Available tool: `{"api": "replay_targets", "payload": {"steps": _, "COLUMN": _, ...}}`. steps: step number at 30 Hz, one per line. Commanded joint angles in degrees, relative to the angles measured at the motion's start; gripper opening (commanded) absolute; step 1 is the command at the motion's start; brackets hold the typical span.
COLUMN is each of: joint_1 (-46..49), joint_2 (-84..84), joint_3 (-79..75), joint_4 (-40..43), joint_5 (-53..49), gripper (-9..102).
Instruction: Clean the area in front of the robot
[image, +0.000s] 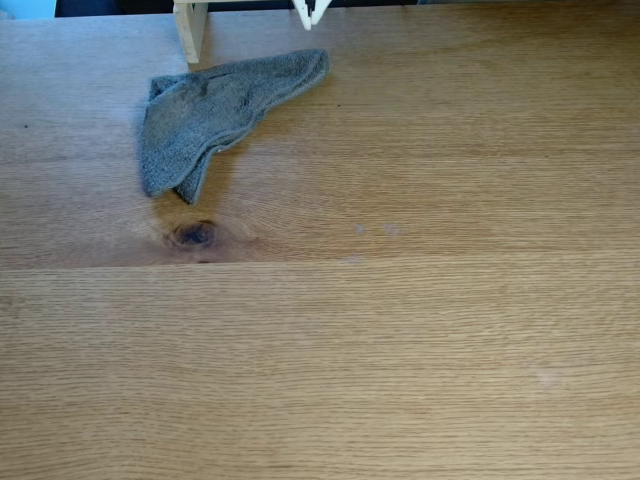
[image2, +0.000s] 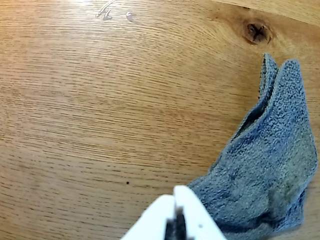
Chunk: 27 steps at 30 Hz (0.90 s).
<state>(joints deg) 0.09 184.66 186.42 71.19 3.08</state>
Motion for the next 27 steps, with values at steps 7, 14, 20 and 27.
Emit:
{"api": "replay_targets", "payload": {"steps": 7, "joint_1": -14.1, "joint_2": 0.9, "joint_3": 4.7, "joint_4": -2.6, "joint_5": -0.3, "gripper": 0}}
{"api": "replay_targets", "payload": {"steps": 14, "joint_1": -13.9, "joint_2": -31.3, "joint_3": -8.3, "joint_4": -29.2, "joint_5": -6.2, "gripper": 0}}
{"api": "replay_targets", "payload": {"steps": 20, "joint_1": -12.9, "joint_2": -48.4, "joint_3": -31.4, "joint_4": -26.2, "joint_5": -6.4, "gripper": 0}}
{"api": "replay_targets", "payload": {"steps": 27, "joint_1": -3.8, "joint_2": -59.9, "joint_3": -51.7, "joint_4": -20.2, "joint_5": -3.4, "gripper": 11}}
